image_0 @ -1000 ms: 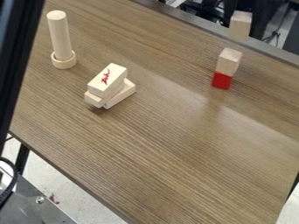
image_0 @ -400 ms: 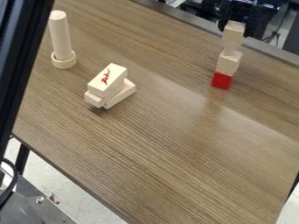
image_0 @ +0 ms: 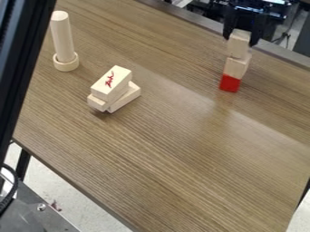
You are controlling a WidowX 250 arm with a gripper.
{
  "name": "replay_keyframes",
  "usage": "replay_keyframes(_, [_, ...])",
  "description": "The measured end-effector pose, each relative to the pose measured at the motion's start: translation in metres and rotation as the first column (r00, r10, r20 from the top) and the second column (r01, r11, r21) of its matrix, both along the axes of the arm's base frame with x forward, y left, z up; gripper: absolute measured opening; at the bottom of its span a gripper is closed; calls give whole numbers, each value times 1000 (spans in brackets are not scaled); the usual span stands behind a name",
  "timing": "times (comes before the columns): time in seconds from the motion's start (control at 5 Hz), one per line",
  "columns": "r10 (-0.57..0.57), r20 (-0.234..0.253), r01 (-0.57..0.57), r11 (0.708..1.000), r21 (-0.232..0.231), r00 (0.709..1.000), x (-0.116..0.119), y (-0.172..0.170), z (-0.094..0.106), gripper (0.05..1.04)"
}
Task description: Put the block on top of another block
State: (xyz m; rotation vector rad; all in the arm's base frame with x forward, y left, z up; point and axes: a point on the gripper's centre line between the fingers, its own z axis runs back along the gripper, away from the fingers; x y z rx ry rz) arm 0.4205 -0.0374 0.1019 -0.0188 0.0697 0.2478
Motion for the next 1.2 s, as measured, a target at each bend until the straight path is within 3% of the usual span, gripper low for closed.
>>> replay_keyframes(0.2, [2, -2, -2, 1000, 0, 1000, 0, 0, -2, 584])
replay_keyframes(0.4, [7, -1, -7, 1000, 8, 1000, 0, 1, -2, 739])
replay_keyframes(0.6, [18, -2, -18, 1000, 21, 1000, -1, 3, -5, 980])
replay_keyframes(0.8, [22, 28, -23, 999, 23, 999, 1, 3, 4, 999])
replay_keyframes(1.0, [28, 76, -28, 1000, -1, 997, 0, 2, 25, 999])
replay_keyframes(1.2, [83, 145, -82, 997, -16, 986, -7, 20, 65, 999])
